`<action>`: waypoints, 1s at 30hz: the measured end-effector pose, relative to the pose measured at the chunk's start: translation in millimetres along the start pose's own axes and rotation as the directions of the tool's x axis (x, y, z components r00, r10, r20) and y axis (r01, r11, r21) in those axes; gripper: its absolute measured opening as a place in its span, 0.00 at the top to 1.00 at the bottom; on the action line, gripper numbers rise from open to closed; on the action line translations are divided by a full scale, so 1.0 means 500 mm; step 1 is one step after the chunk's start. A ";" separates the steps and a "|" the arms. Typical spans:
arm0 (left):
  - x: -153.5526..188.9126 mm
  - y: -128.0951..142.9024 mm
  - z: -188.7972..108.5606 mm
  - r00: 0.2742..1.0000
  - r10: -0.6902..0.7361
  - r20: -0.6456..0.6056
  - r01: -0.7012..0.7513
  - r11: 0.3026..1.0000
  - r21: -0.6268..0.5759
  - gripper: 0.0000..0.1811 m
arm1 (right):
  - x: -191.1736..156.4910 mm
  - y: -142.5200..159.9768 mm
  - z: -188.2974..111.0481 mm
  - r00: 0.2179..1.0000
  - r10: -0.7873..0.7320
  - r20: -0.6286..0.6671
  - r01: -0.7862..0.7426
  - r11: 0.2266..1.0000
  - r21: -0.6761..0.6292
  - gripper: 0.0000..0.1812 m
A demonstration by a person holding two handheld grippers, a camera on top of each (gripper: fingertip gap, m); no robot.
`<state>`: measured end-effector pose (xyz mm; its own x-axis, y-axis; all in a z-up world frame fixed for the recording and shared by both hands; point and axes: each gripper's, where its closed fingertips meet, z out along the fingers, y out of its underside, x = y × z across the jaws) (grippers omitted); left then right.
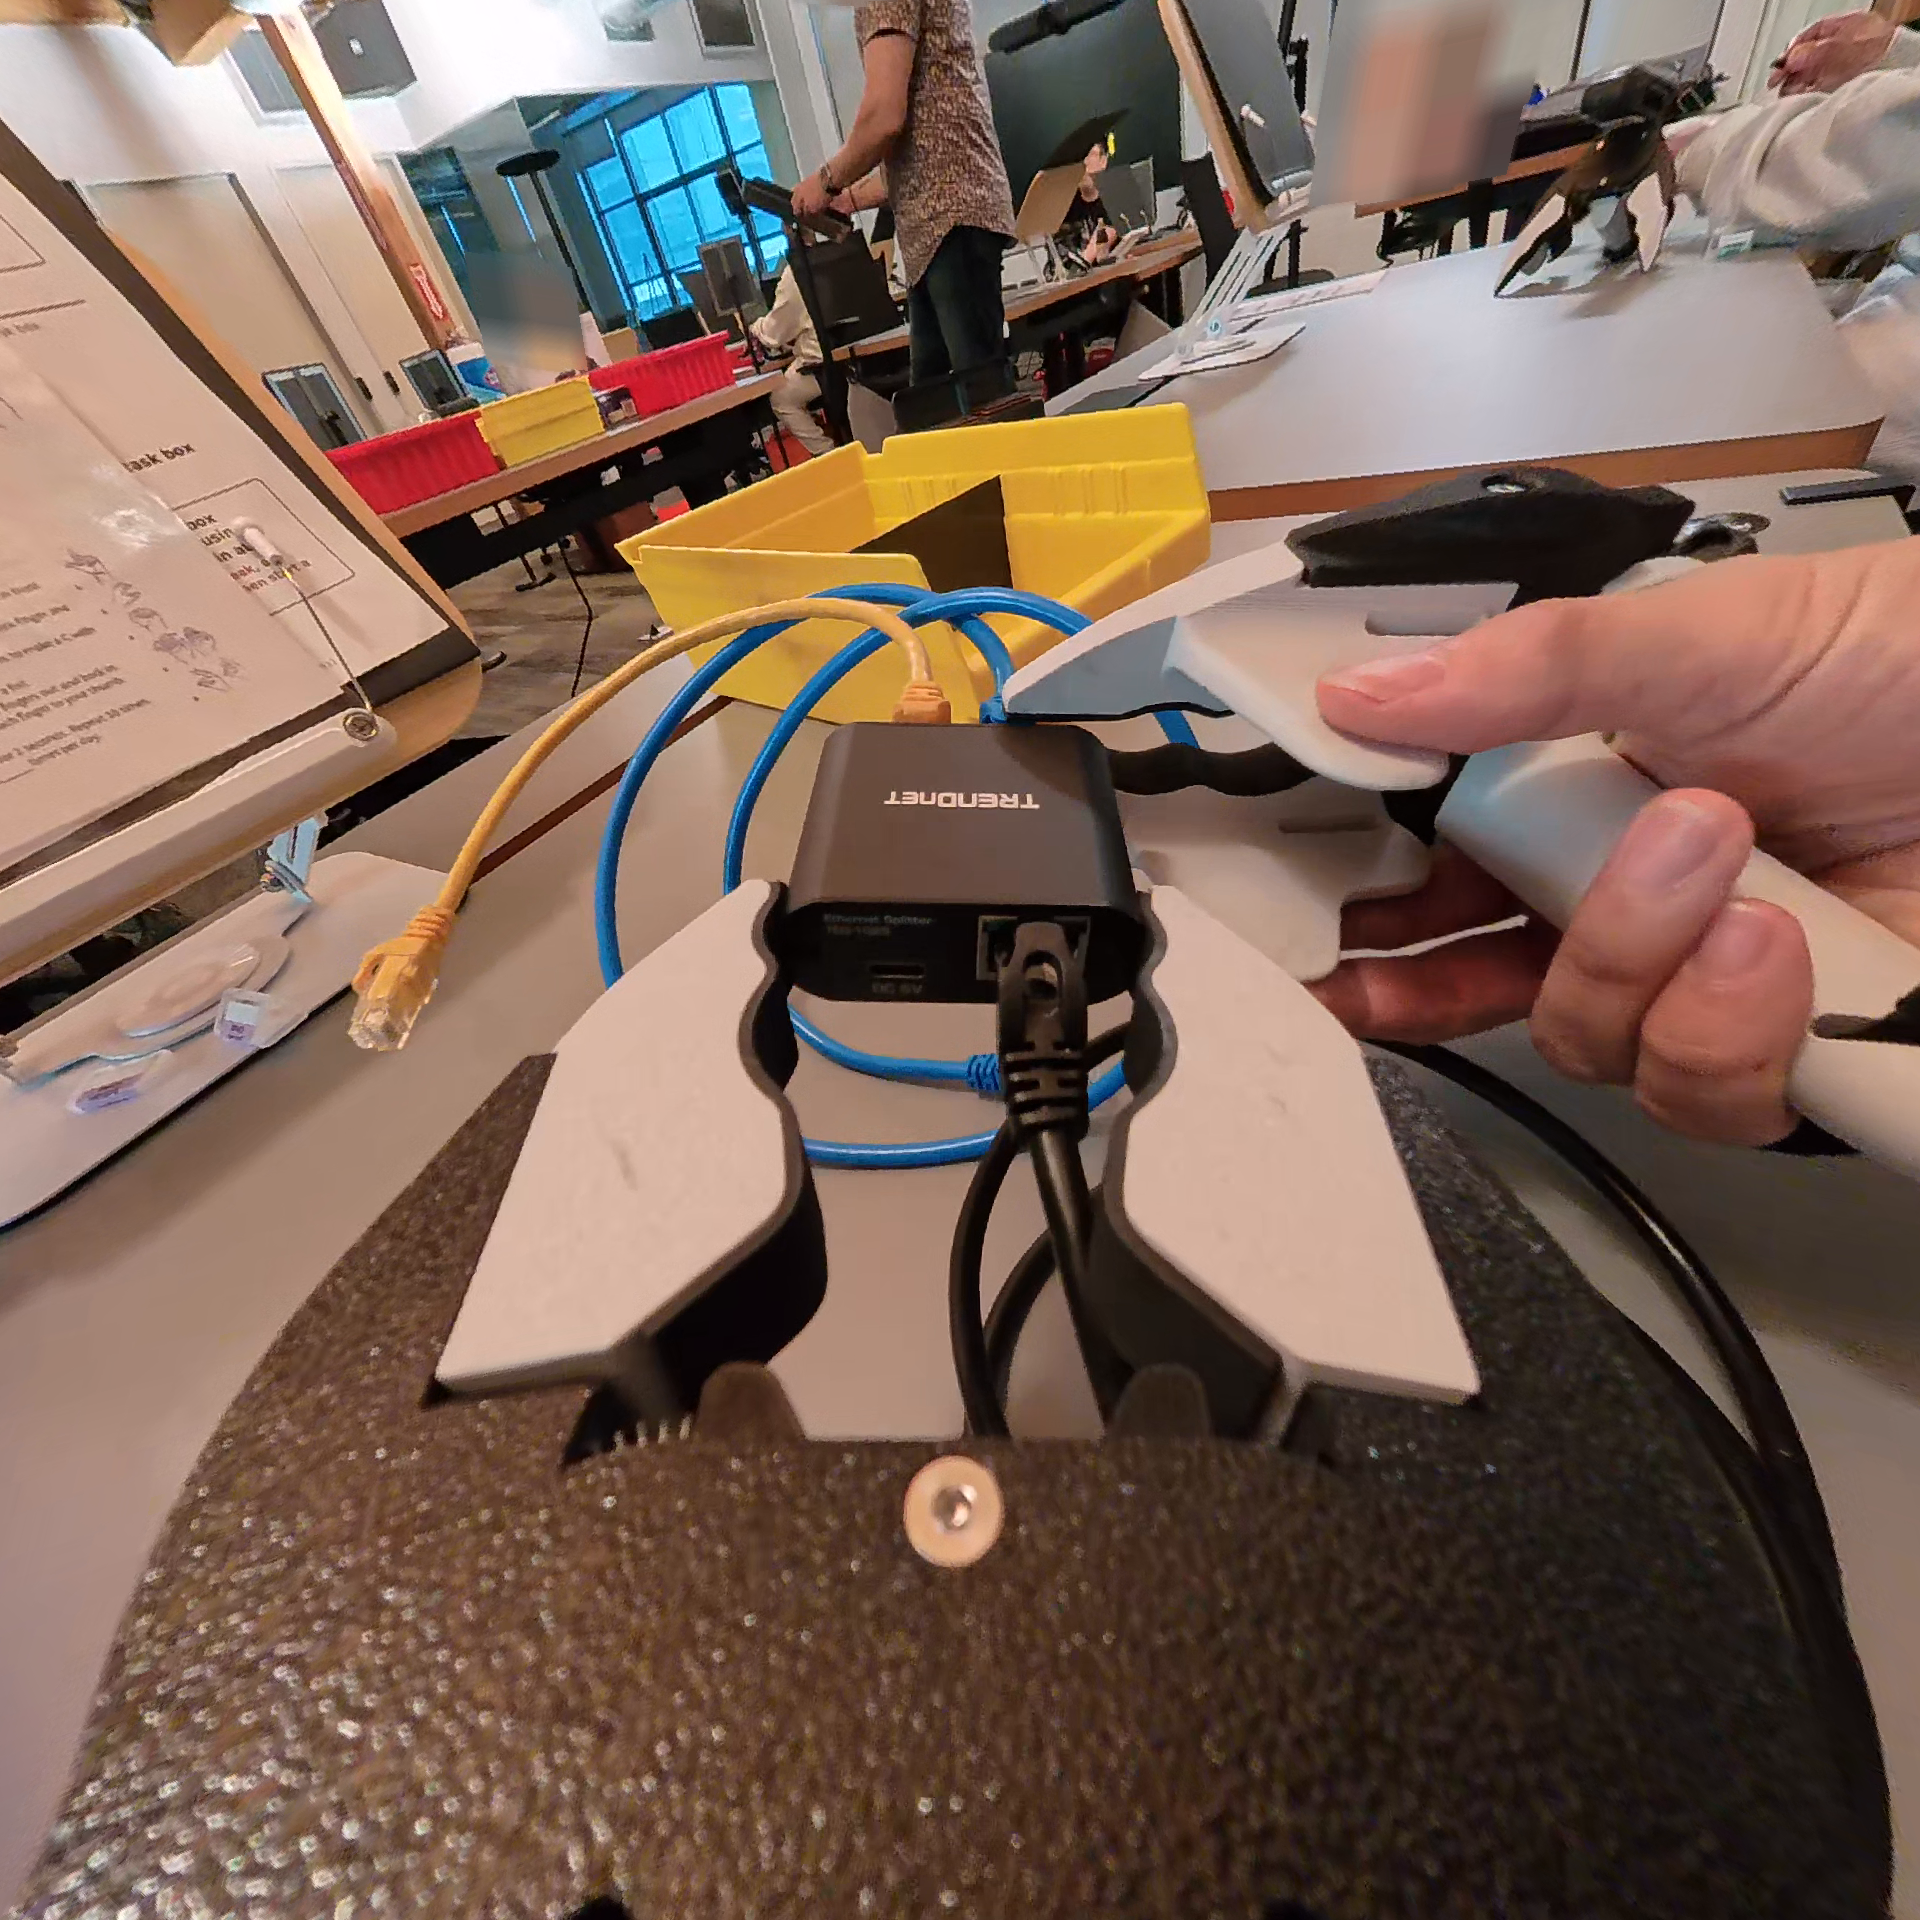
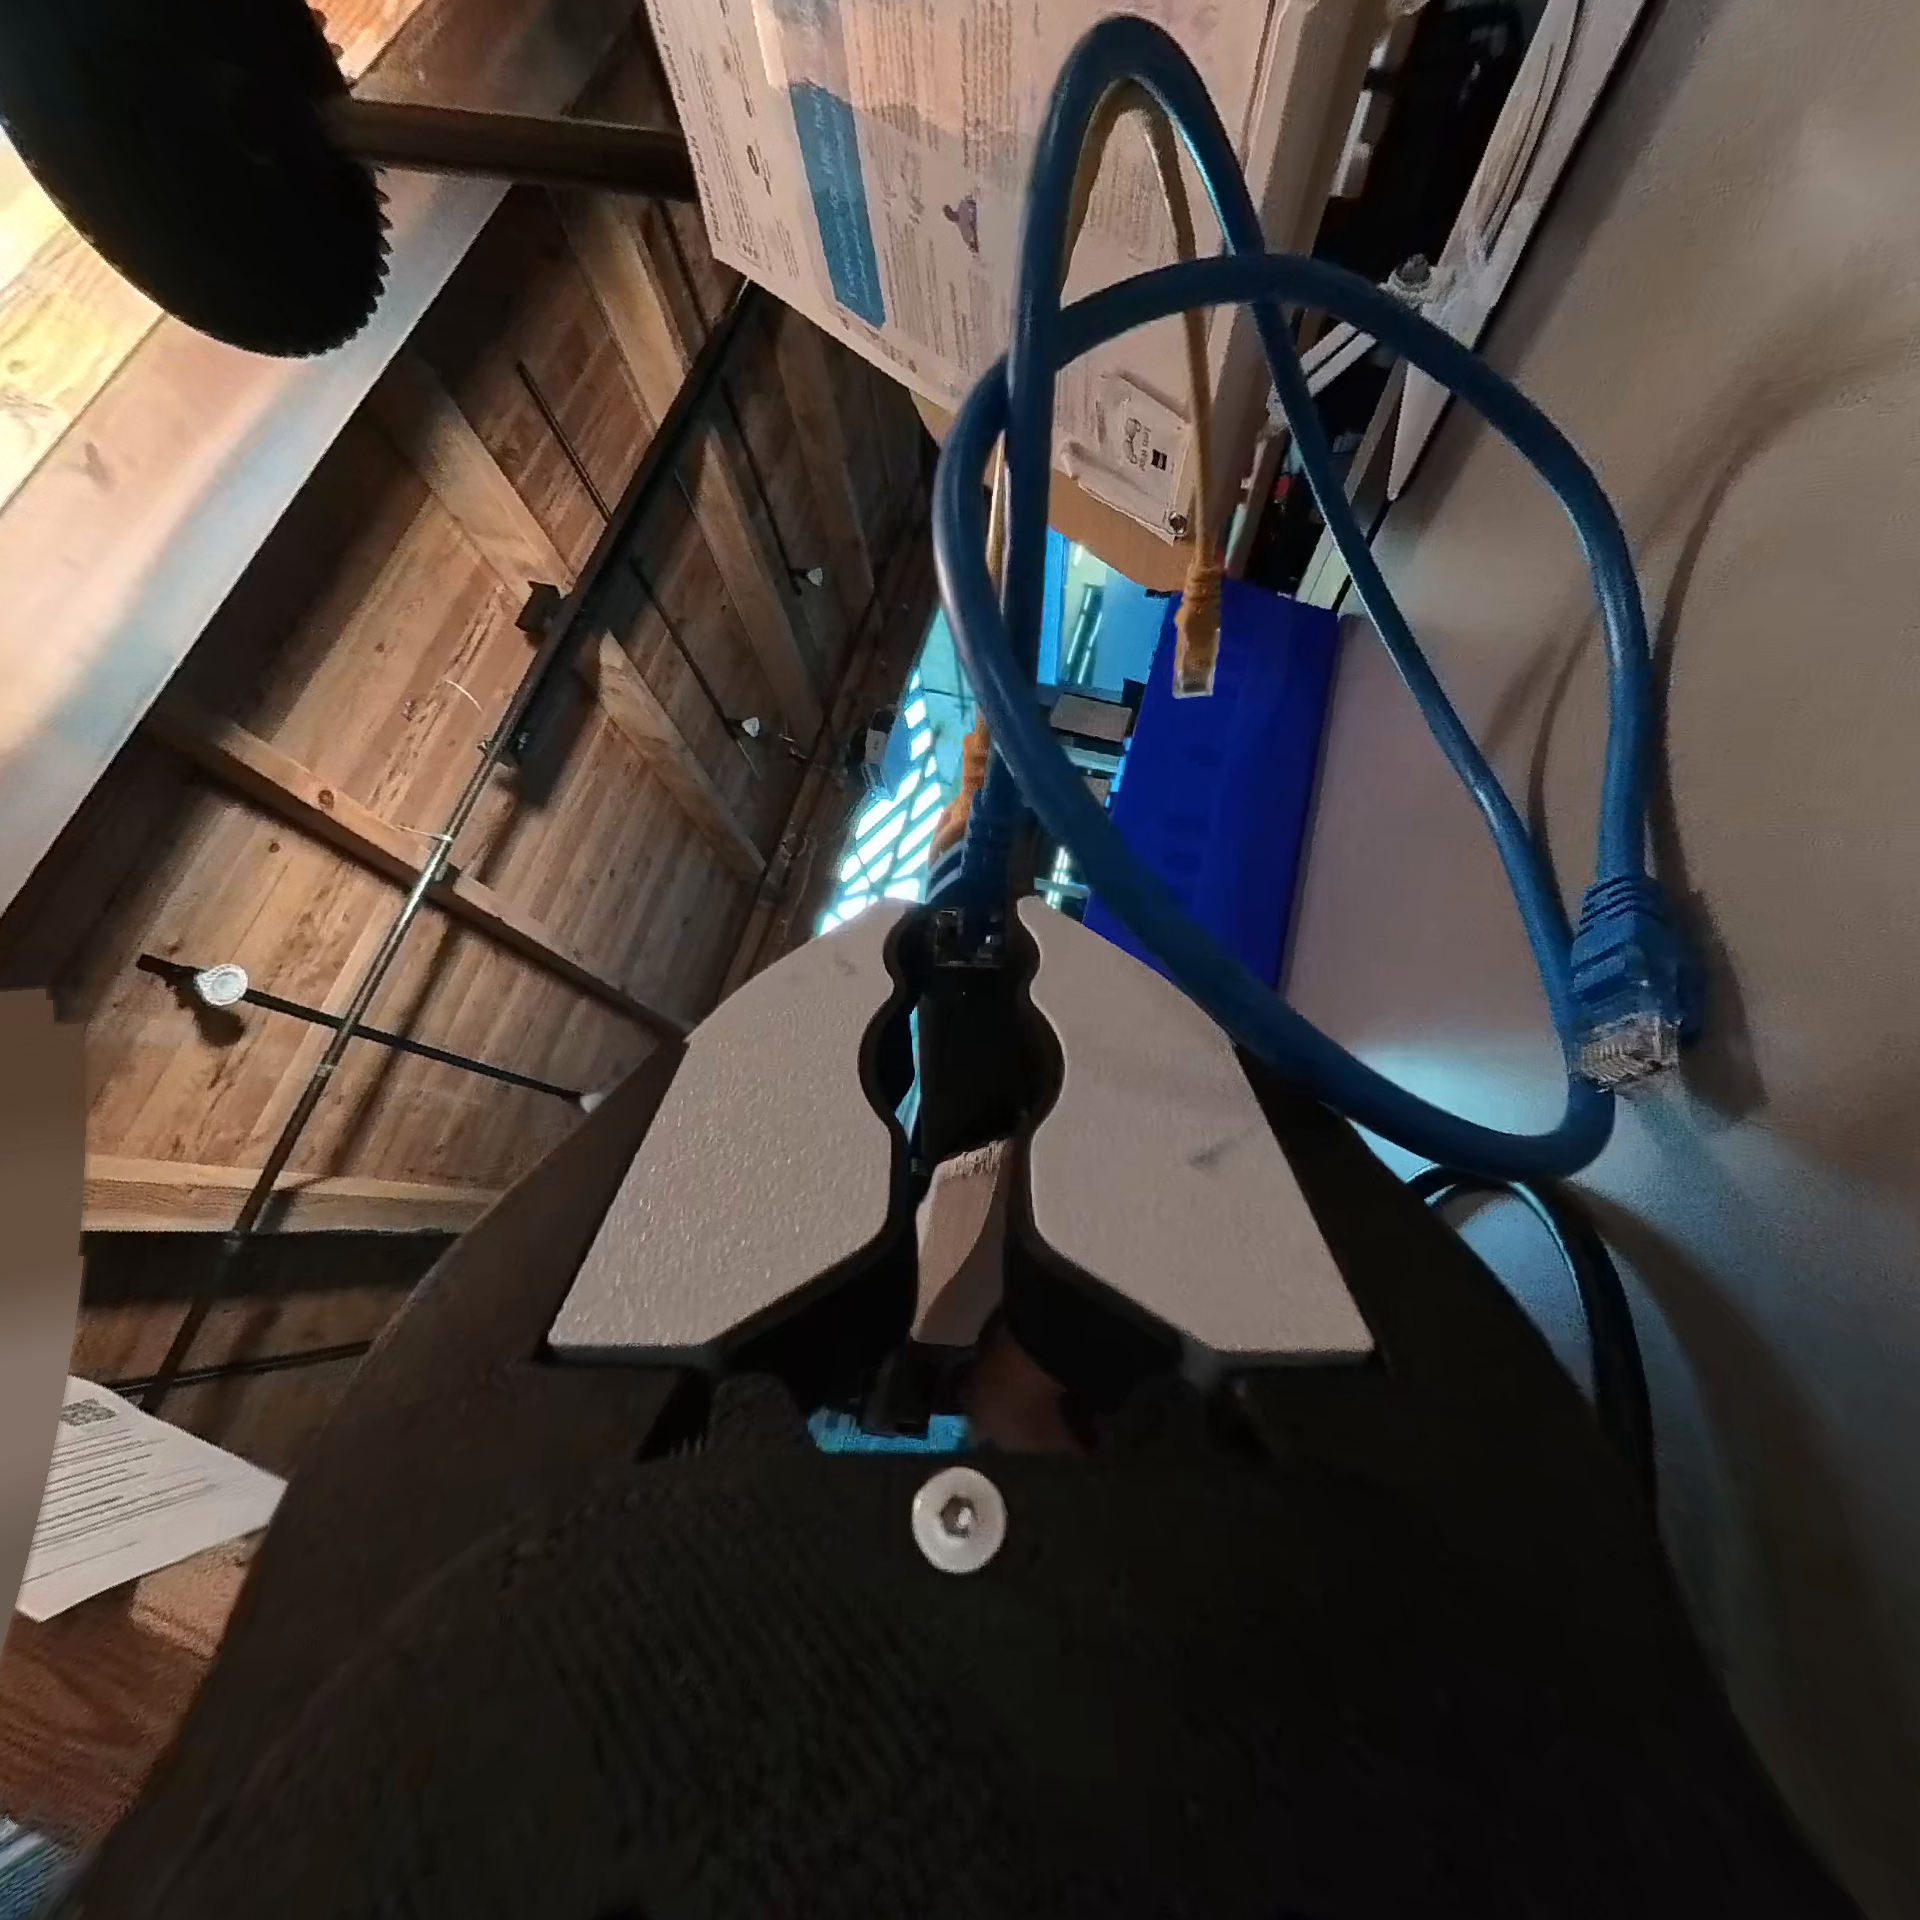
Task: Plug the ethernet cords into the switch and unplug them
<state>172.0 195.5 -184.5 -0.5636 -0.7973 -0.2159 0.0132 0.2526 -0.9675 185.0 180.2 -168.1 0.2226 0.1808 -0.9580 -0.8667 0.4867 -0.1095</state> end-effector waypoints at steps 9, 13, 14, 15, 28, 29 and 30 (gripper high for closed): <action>-0.001 0.006 0.002 0.999 0.035 0.019 -0.035 0.999 -0.023 0.66 | 0.006 -0.010 -0.003 1.000 -0.005 0.002 0.005 1.000 -0.004 0.93; -0.003 0.009 0.001 0.998 0.053 0.030 -0.052 0.998 -0.031 0.66 | 0.012 -0.009 0.001 0.997 -0.079 -0.002 0.079 0.996 -0.037 0.93; -0.003 0.009 0.002 0.998 0.054 0.031 -0.054 0.998 -0.031 0.66 | 0.014 -0.009 0.001 0.996 -0.094 0.002 0.094 0.995 -0.041 0.93; -0.002 0.010 0.003 0.998 0.061 0.034 -0.060 0.998 -0.031 0.66 | 0.015 -0.010 -0.001 0.994 -0.104 0.011 0.105 0.993 -0.049 0.93; -0.006 0.018 0.008 0.997 0.044 0.062 -0.041 0.998 -0.037 0.66 | 0.026 -0.013 0.003 0.980 -0.187 0.072 0.194 0.974 -0.114 0.93; -0.006 0.018 0.009 0.998 0.015 0.057 -0.014 1.000 -0.028 0.66 | 0.028 -0.014 0.004 0.979 -0.192 0.068 0.199 0.972 -0.121 0.93; -0.007 0.017 0.009 0.999 -0.011 0.054 0.012 1.000 -0.014 0.66 | 0.026 -0.014 0.004 0.978 -0.196 0.075 0.205 0.971 -0.125 0.94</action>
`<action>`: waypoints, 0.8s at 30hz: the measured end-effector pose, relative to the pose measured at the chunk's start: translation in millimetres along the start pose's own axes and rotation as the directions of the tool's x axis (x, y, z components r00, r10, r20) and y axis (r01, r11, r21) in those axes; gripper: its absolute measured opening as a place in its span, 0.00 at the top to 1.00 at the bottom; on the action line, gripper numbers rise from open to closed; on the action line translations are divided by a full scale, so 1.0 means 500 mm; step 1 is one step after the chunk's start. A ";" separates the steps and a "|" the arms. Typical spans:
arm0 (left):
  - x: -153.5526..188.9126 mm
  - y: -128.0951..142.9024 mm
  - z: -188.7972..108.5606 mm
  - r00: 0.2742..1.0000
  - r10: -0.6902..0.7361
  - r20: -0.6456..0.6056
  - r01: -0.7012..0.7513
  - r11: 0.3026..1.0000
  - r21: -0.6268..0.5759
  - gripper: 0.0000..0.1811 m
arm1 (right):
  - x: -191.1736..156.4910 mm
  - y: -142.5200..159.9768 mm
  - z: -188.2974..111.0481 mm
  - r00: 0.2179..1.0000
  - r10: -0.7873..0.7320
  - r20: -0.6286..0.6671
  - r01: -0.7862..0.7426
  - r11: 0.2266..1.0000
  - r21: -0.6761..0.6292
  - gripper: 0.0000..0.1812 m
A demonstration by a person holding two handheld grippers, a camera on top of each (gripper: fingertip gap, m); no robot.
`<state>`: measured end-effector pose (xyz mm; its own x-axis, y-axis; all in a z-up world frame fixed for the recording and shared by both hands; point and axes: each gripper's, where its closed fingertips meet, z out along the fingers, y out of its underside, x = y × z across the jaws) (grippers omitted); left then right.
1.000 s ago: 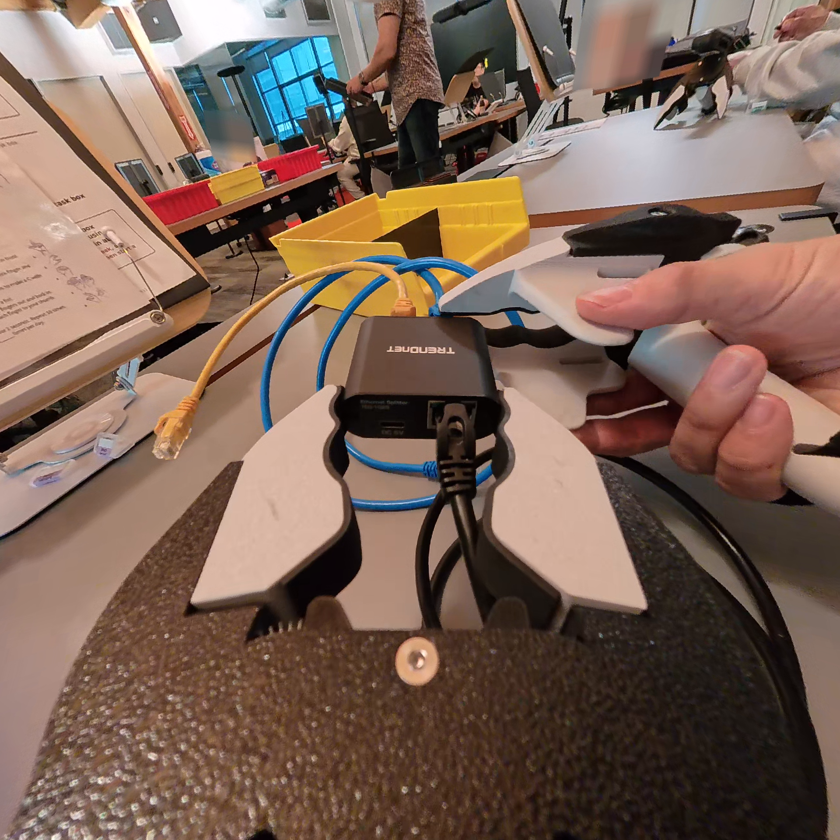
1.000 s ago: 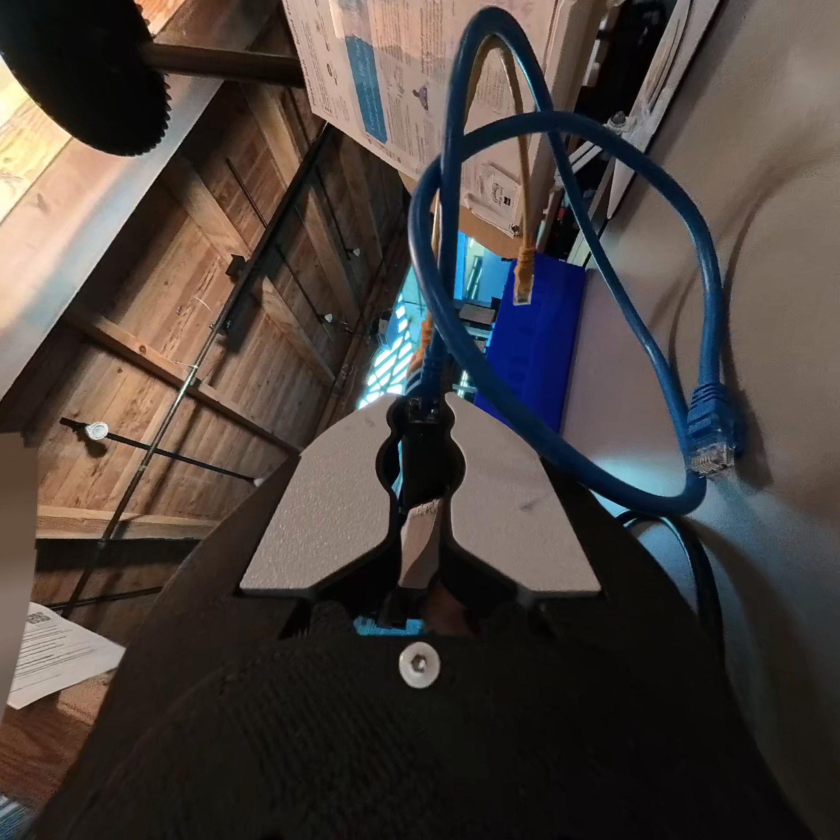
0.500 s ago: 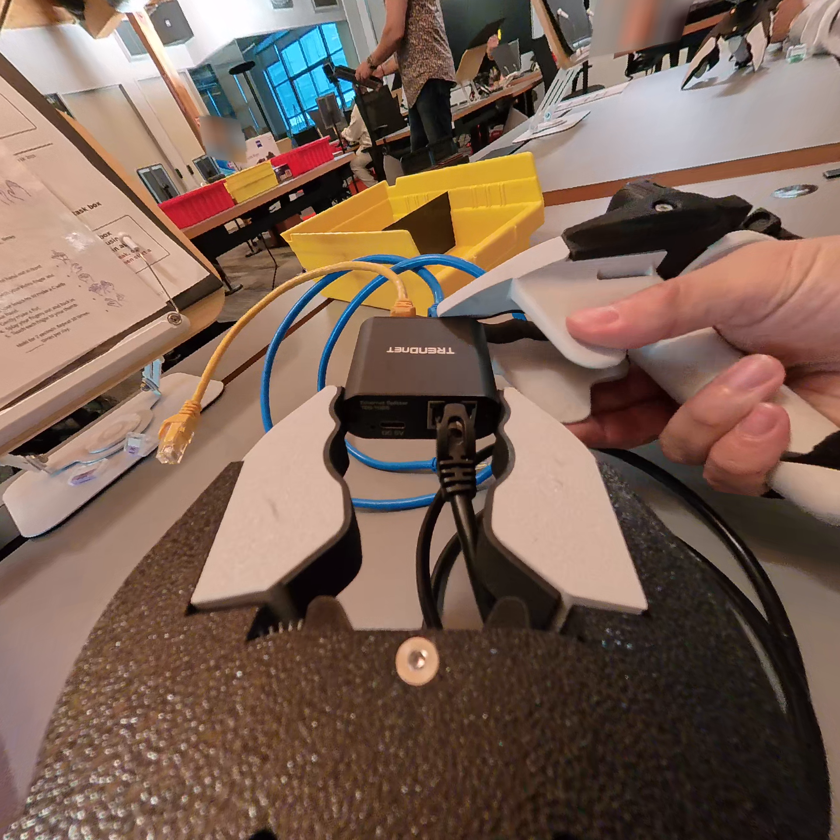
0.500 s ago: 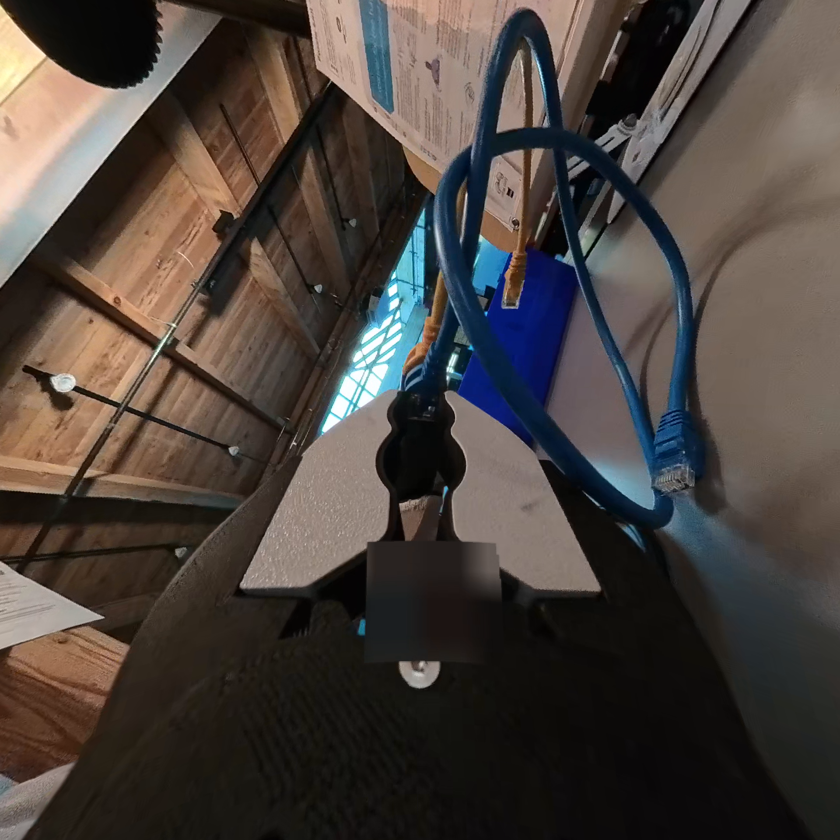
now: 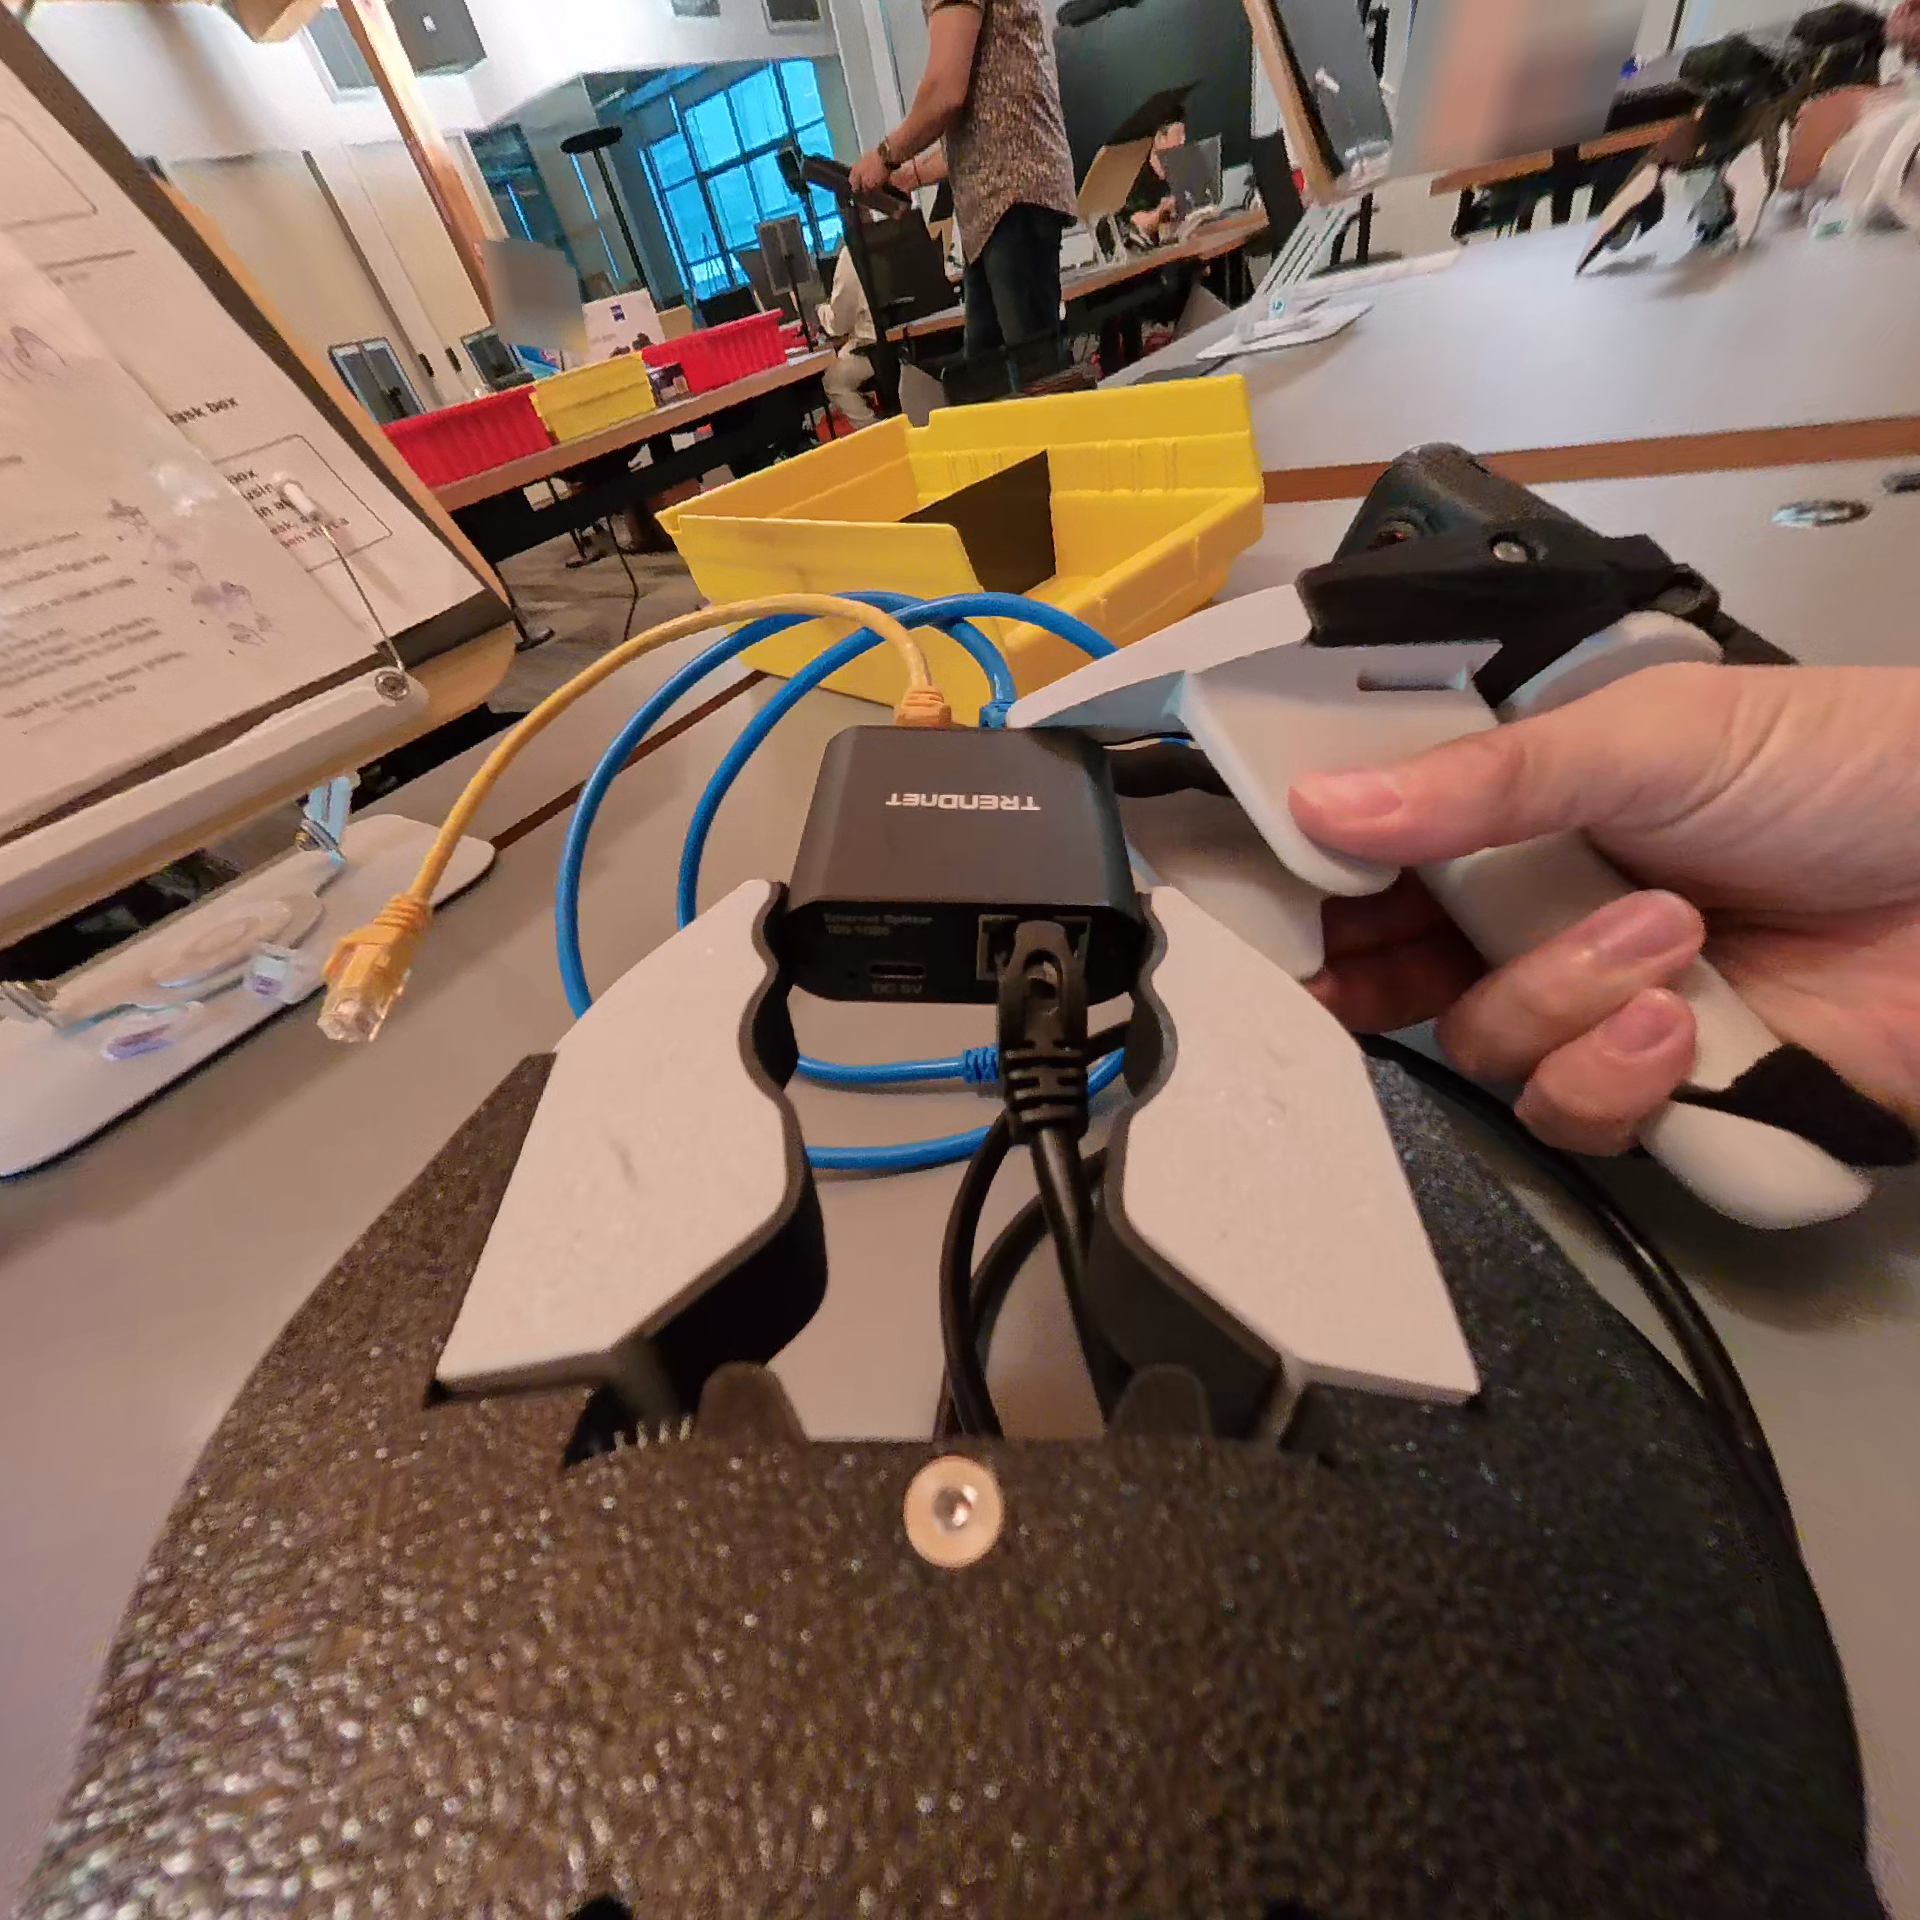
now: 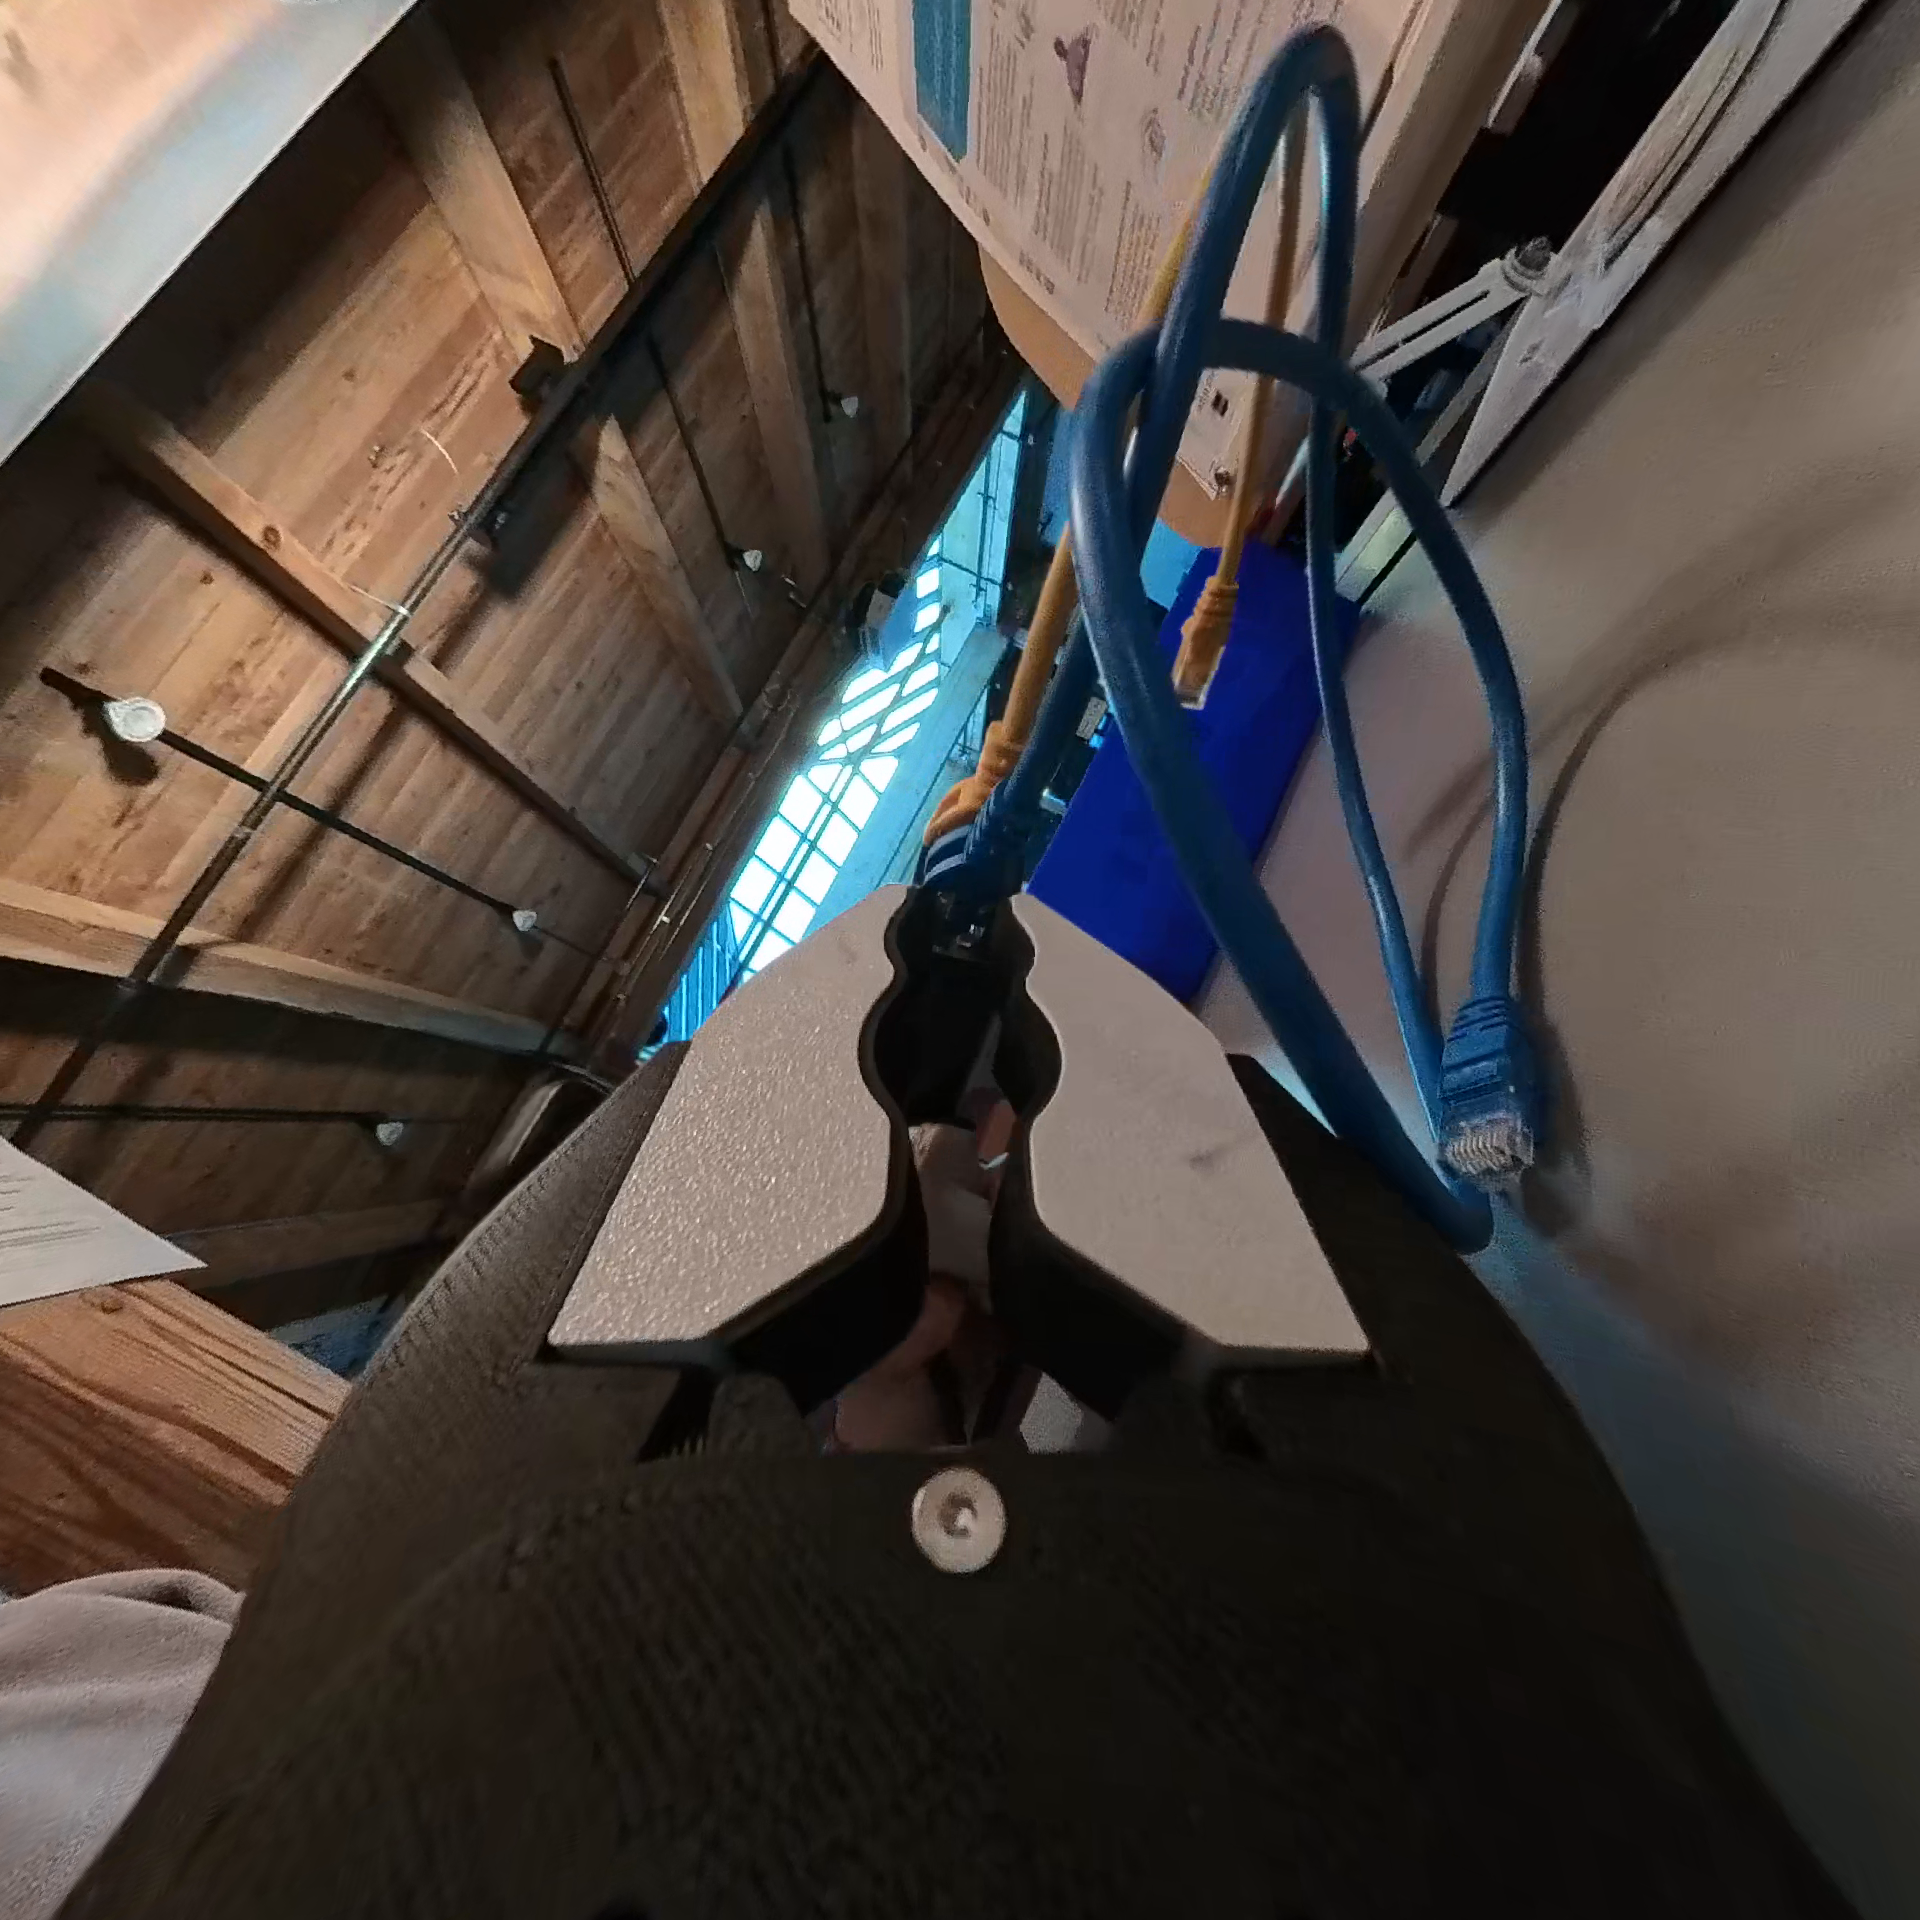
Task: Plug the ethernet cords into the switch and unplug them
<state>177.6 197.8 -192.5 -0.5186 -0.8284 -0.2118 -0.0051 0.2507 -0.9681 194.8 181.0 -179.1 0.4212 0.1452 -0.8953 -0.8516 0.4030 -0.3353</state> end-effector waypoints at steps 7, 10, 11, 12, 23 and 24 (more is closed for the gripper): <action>0.000 0.002 0.001 1.000 -0.021 0.003 0.021 1.000 -0.002 0.66 | 0.004 -0.001 0.000 0.999 -0.053 -0.010 0.053 0.998 -0.024 0.94; 0.000 -0.001 0.003 0.997 -0.077 -0.006 0.077 0.997 0.016 0.66 | 0.001 -0.003 0.002 0.996 -0.091 -0.013 0.091 0.995 -0.042 0.94; 0.000 0.001 0.003 0.996 -0.091 -0.010 0.091 0.996 0.012 0.66 | 0.003 -0.003 0.002 0.994 -0.110 -0.021 0.109 0.993 -0.050 0.94; 0.000 0.002 0.004 0.994 -0.111 -0.017 0.111 0.994 0.010 0.66 | 0.004 -0.003 0.001 0.989 -0.147 -0.030 0.145 0.987 -0.066 0.93; -0.041 -0.061 -0.037 0.996 0.029 0.081 -0.035 0.997 0.073 0.66 | -0.006 -0.016 -0.024 0.948 -0.311 -0.066 0.297 0.940 -0.167 0.94; -0.050 -0.066 -0.046 0.995 0.035 0.096 -0.043 0.996 0.080 0.66 | -0.010 -0.026 -0.030 0.935 -0.347 -0.070 0.329 0.926 -0.185 0.94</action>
<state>171.2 221.7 -152.0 -0.4338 -0.8634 -0.2576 0.0857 0.2451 -0.9657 199.1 161.3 -174.6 0.6675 -0.0669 -0.7416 -0.7075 0.2539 -0.6596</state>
